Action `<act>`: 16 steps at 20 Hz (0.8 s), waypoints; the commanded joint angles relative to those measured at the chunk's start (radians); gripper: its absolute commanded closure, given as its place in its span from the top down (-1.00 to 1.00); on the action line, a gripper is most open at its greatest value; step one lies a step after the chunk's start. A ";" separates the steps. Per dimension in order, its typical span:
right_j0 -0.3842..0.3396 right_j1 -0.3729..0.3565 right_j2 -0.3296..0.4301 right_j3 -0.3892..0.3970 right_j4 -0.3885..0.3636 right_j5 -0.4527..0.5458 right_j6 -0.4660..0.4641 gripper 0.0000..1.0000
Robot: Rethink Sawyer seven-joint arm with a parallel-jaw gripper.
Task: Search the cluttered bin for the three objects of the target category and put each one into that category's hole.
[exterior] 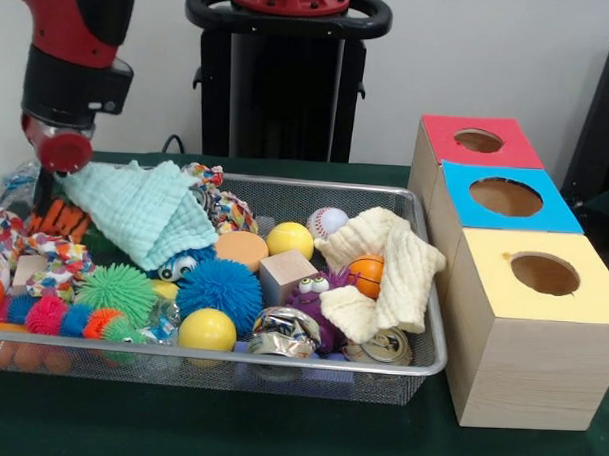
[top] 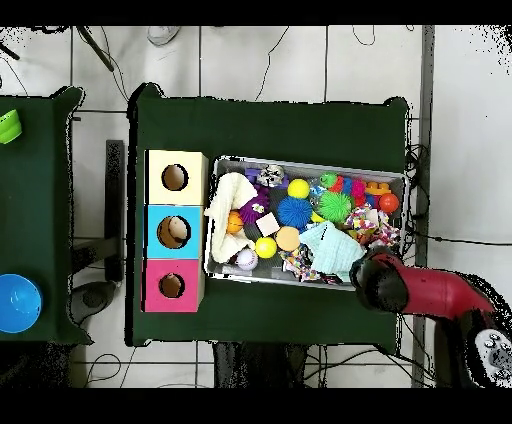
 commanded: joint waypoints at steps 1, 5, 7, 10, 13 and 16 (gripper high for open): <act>-0.134 -0.218 0.278 0.171 0.131 0.259 -0.316 -1.00; -0.156 -0.270 0.322 0.184 0.172 0.354 -0.337 -1.00; -0.163 -0.284 0.336 0.189 0.182 0.379 -0.335 -1.00; -0.174 -0.291 0.353 0.190 0.186 0.392 -0.329 -1.00; -0.186 -0.299 0.373 0.200 0.189 0.386 -0.318 -1.00; -0.190 -0.309 0.381 0.212 0.192 0.369 -0.288 -1.00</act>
